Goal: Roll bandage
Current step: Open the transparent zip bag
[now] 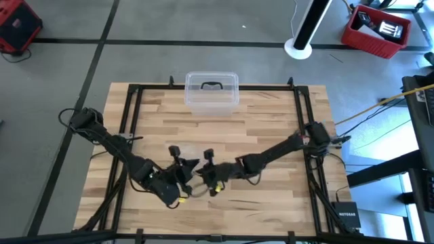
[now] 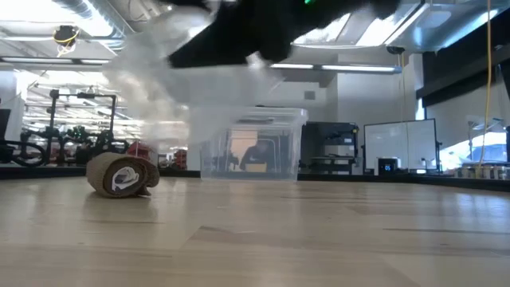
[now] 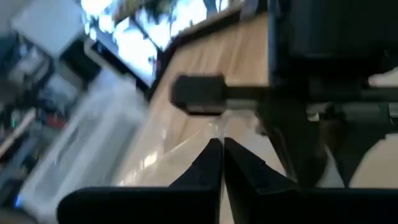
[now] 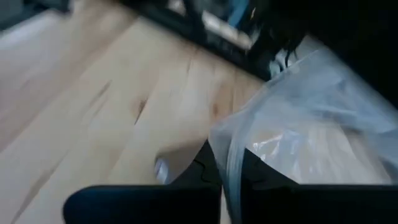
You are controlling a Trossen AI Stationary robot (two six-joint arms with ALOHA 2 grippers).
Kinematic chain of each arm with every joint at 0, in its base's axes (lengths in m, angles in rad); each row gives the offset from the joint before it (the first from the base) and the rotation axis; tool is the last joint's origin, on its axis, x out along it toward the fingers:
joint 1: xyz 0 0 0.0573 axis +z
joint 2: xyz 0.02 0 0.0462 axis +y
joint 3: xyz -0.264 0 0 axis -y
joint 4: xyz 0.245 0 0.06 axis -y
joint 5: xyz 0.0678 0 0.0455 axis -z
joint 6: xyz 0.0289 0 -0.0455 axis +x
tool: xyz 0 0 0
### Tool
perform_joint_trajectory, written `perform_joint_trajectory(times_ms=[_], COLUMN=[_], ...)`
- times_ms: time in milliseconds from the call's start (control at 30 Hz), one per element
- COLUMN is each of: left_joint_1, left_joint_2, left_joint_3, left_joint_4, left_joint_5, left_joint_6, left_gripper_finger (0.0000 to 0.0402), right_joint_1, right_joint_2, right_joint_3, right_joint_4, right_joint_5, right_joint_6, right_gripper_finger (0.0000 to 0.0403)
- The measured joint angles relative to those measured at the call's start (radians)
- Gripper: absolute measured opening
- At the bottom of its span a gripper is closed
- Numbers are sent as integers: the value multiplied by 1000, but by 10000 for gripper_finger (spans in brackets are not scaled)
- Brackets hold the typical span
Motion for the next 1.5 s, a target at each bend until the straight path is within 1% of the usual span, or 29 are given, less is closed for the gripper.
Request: perform_joint_trajectory(times_ms=[133,233,300,400,533,600,633,733,900,967,1033,1133,1200,1367,1500], left_joint_1=[-9,-28,-43,-61,-71,-71,-67,-52,-33,-31,-31,-31,-36,-61,-74], left_joint_2=[0,0,0,0,0,0,0,0,0,1,0,1,1,1,0], left_joint_3=[-2,-18,-33,-69,-109,-125,-129,-138,-139,-139,-139,-139,-139,-139,-139], left_joint_4=[-308,-512,-593,-630,-611,-615,-616,-617,-613,-607,-598,-564,-539,-499,-498], left_joint_5=[19,52,78,102,103,103,103,103,93,84,73,71,70,69,69], left_joint_6=[-372,-642,-785,-914,-952,-974,-987,-1008,-1073,-1099,-1105,-1080,-1045,-967,-953], left_gripper_finger=[4,4,4,5,5,5,5,5,5,5,5,5,5,5,5], right_joint_1=[-62,-91,-105,-121,-127,-134,-134,-132,-107,-91,-75,-53,-48,-45,-47], right_joint_2=[96,141,158,179,189,189,189,189,189,189,189,189,182,169,169], right_joint_3=[0,0,0,12,25,35,43,82,159,175,180,205,232,292,330], right_joint_4=[230,310,344,362,360,355,336,227,-50,-99,-103,-125,-138,-216,-255], right_joint_5=[-68,-88,-115,-169,-212,-201,-197,-209,-266,-268,-260,-210,-180,-145,-156], right_joint_6=[20,76,108,179,273,305,331,388,383,347,300,231,229,299,367], right_gripper_finger=[3,3,3,3,4,16,28,85,195,227,249,266,269,271,274])
